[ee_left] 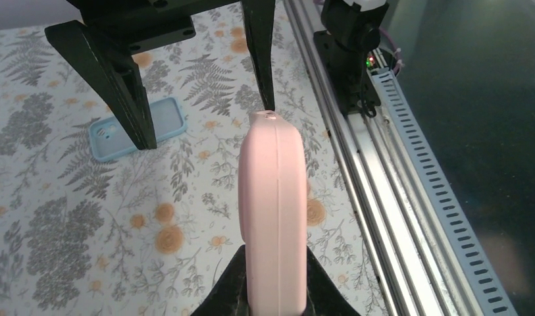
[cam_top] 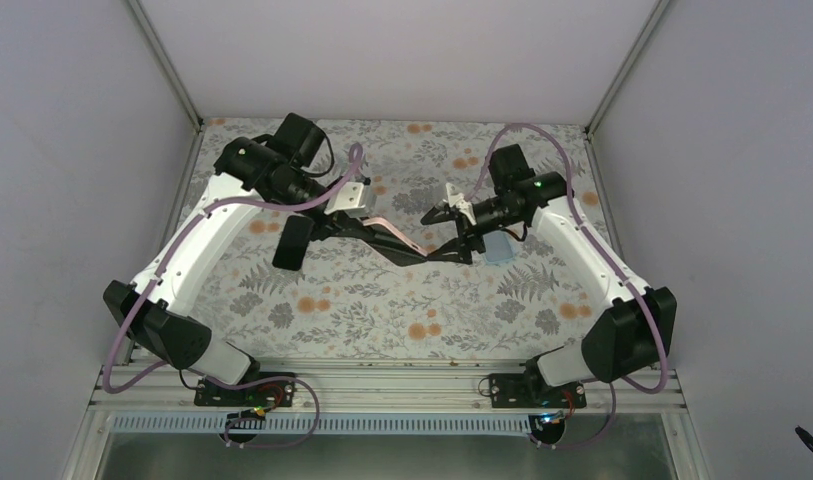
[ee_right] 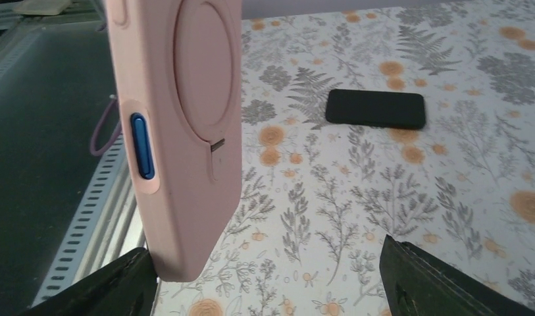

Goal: Take the phone out of the phone case
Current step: Remove the phone case from the phone.

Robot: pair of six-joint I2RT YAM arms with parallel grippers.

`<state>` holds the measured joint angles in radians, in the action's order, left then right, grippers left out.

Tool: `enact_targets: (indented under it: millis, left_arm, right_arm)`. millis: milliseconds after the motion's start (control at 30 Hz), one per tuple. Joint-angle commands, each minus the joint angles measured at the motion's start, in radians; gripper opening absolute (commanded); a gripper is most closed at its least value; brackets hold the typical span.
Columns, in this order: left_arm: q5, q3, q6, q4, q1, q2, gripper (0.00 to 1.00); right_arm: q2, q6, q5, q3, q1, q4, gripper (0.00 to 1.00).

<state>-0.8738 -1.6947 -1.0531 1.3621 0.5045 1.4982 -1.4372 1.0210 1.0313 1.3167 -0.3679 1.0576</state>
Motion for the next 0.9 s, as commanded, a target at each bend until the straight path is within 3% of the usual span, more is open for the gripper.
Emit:
enact_targets:
  millis: [0, 233, 567, 733, 867]
  left_arm:
    - [-0.138, -0.037, 0.002, -0.004, 0.009, -0.033, 0.02]
    - [-0.184, -0.039, 0.001, -0.003, 0.009, -0.043, 0.02]
    - [-0.217, -0.060, -0.001, -0.003, 0.009, -0.052, 0.02]
    - [-0.217, -0.092, 0.000, -0.003, 0.003, -0.025, 0.02]
    - [-0.217, -0.117, -0.008, -0.003, -0.031, -0.010, 0.02]
  right_arm:
    - [0.028, -0.163, -0.120, -0.026, -0.010, -0.261, 0.86]
    - [0.043, -0.317, -0.293, -0.042, -0.036, -0.508, 0.86]
    - [-0.005, -0.365, -0.408, -0.004, -0.122, -0.606, 0.87]
    - [0.003, -0.480, -0.254, -0.021, -0.232, -0.703, 0.90]
    - [-0.049, -0.516, -0.082, 0.077, -0.297, -0.638, 0.90]
